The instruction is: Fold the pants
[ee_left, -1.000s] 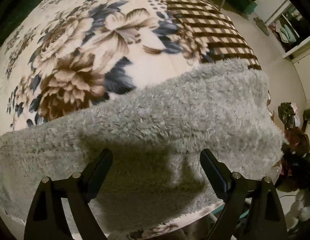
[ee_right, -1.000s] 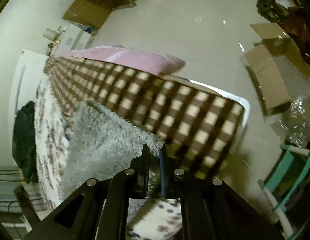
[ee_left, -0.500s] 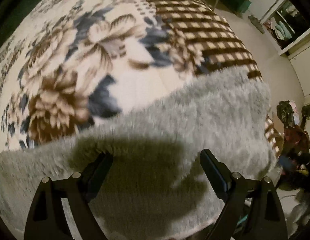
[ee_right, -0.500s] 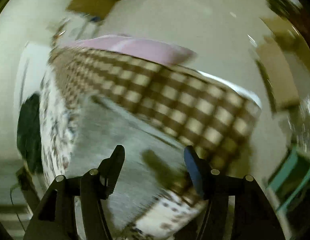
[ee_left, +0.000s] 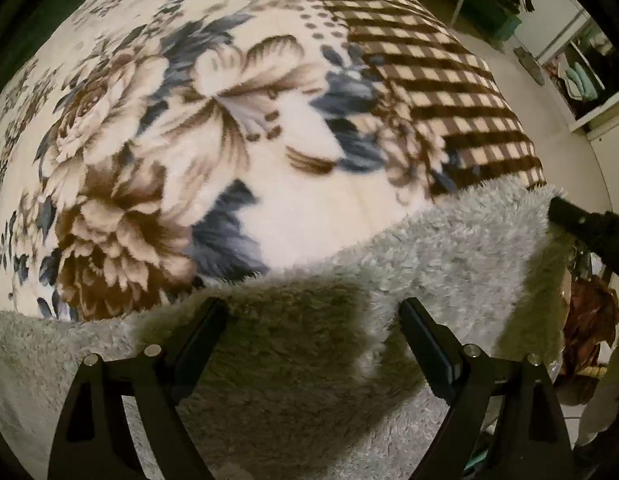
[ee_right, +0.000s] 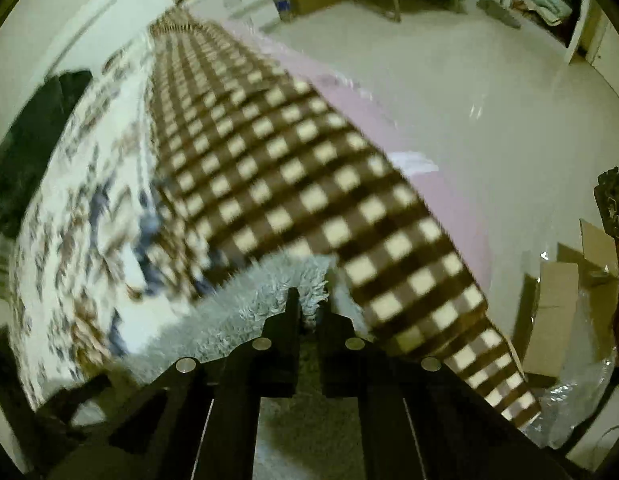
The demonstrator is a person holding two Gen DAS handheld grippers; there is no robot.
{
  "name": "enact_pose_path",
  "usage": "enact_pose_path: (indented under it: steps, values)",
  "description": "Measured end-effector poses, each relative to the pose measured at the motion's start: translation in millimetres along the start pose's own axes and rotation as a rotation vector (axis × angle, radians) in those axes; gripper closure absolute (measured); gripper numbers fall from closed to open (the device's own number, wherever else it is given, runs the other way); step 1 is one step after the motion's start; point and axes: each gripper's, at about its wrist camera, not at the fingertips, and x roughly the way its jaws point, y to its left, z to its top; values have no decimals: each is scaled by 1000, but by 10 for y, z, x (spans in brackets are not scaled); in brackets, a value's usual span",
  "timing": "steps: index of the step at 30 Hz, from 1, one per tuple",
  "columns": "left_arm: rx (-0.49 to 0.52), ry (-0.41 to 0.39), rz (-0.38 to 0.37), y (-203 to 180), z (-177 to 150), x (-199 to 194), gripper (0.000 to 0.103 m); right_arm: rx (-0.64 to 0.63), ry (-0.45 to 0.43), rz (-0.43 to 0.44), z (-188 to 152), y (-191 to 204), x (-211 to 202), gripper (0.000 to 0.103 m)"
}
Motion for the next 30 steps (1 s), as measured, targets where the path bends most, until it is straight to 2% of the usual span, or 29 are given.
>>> enact_pose_path:
  steps: [2,4,6,7,9,11,13,14,16,19,21,23,26,29,30]
  values:
    - [-7,3,9,47,46,36,14,15,60,33,34,-28,141,96]
    - [-20,-1,7,103,80,3,14,64,99,66,-17,-173,166,83]
    - [-35,-12,-5,196,74,-106,14,149,72,133,-217,-432,-32,30]
    - [-45,-17,-26,341,12,-235,14,183,64,150,-349,-553,-94,25]
    - [-60,-21,-49,393,-76,-331,14,298,76,171,-745,-844,-252,25]
    - [-78,-1,-80,408,-250,-358,14,421,121,211,-1138,-1090,-240,25]
    - [-85,46,-101,348,-467,-249,14,537,156,278,-1462,-1289,-120,25]
    - [-78,69,-101,284,-593,-177,14,597,161,342,-1626,-1371,-8,25]
    - [-68,95,-83,227,-747,-19,14,648,142,431,-1775,-1426,181,25]
    - [-44,90,-65,217,-835,156,13,658,89,505,-1851,-1414,413,25]
    - [-35,82,-74,209,-813,191,5,659,34,576,-1833,-1380,458,25]
    - [-51,87,-107,227,-774,239,0,648,10,611,-1806,-1336,495,25]
    - [-47,106,-102,263,-733,341,0,674,-17,689,-1767,-1349,582,27]
    - [-43,120,-86,256,-693,384,0,717,-66,857,-1703,-1408,586,33]
    - [-44,122,-77,248,-675,399,0,702,-71,872,-1670,-1411,574,33]
